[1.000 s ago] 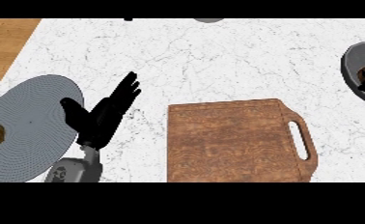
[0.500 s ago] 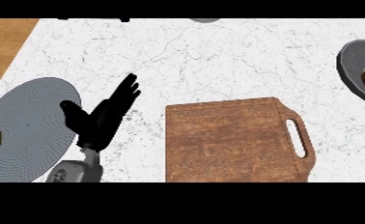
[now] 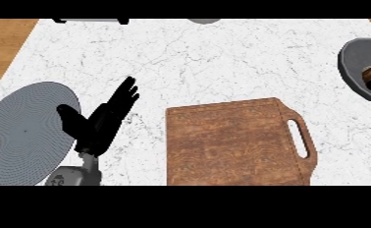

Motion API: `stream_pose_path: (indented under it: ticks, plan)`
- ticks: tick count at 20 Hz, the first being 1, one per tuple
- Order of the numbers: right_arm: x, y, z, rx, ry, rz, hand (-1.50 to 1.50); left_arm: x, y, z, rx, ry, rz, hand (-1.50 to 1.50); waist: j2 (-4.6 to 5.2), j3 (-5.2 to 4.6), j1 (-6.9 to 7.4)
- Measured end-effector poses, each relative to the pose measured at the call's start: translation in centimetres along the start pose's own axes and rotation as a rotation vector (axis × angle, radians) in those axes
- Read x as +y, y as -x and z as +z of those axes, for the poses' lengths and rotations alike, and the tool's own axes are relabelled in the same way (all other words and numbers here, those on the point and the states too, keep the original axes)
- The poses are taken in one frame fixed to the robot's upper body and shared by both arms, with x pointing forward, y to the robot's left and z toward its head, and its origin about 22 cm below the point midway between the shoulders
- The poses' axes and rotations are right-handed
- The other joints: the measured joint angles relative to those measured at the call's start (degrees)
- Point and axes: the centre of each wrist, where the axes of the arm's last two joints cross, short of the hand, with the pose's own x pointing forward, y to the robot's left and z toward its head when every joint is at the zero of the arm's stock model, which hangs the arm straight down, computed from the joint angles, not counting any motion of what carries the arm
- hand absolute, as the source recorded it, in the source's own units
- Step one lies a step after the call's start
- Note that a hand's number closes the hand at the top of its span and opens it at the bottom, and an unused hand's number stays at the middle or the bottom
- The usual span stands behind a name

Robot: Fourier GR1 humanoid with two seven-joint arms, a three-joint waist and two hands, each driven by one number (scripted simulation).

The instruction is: Pick the cupcake from the cutting board and place it in the pan

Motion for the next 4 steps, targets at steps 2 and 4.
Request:
stream_pose_path:
  ticks: [2, 4]
  plan:
    - [-0.40, -0.12, 0.30, 0.004, -0.004, 0.008, -1.50, -0.01, 0.03, -0.03, 0.000, -0.003, 0.003, 0.00, -0.02, 0.01, -0.23]
    - [-0.62, -0.12, 0.55, 0.009, -0.012, 0.014, -1.50, 0.09, -0.06, 0.03, 0.000, -0.006, 0.000, 0.00, -0.11, 0.02, -0.27]
